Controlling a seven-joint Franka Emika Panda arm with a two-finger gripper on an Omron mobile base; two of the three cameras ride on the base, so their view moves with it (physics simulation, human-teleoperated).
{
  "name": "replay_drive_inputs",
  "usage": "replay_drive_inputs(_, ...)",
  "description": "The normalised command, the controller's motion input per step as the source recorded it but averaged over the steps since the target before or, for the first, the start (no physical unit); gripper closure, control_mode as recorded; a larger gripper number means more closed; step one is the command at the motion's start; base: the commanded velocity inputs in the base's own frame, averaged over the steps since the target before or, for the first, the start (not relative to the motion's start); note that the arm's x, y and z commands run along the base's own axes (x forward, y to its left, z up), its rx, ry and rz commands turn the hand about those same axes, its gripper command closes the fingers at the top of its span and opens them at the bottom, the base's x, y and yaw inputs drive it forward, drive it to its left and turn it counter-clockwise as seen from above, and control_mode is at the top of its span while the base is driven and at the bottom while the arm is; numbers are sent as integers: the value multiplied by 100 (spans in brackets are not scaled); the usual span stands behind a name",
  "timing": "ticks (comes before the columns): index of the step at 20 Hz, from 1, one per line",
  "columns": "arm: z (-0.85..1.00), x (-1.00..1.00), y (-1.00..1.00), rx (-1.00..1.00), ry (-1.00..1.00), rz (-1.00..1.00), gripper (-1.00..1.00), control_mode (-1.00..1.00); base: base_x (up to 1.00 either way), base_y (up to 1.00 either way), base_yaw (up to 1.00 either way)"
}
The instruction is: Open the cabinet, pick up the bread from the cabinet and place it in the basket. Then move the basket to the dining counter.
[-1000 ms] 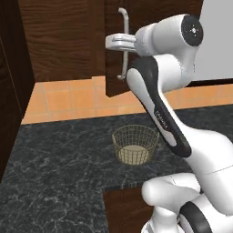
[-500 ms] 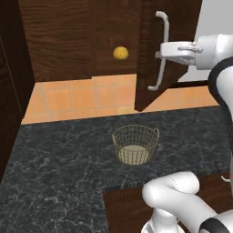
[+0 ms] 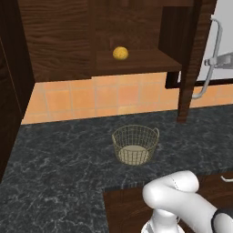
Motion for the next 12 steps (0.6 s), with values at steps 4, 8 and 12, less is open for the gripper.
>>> replay_drive_inputs(4, -13, 0, -32, 0, -26, 20, 100, -100, 0, 0, 0)
replay_drive_inputs(8, 0, 0, -36, 0, -13, 8, 100, -100, 0, 0, 0)
replay_drive_inputs(12, 0, -26, -23, 0, -3, 0, -100, -100, 0, 0, 0)
